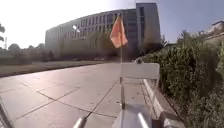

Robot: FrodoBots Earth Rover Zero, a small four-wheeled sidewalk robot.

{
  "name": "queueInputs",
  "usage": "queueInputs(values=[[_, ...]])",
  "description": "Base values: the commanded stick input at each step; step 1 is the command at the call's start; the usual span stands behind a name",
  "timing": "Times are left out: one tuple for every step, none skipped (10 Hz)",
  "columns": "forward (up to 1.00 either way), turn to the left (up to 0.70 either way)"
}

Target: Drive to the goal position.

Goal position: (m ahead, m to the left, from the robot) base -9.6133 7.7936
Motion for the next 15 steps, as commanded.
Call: queueInputs(values=[[0.0,0.0],[0.0,0.0],[0.0,0.0],[0.0,0.0],[-0.2,0.0],[-0.7,0.0],[-0.7,0.0],[-0.38,0.0],[0.0,0.0],[0.0,0.0],[0.0,0.0],[0.2,0.2],[0.61,0.45],[0.7,0.35],[0.7,0.35]])
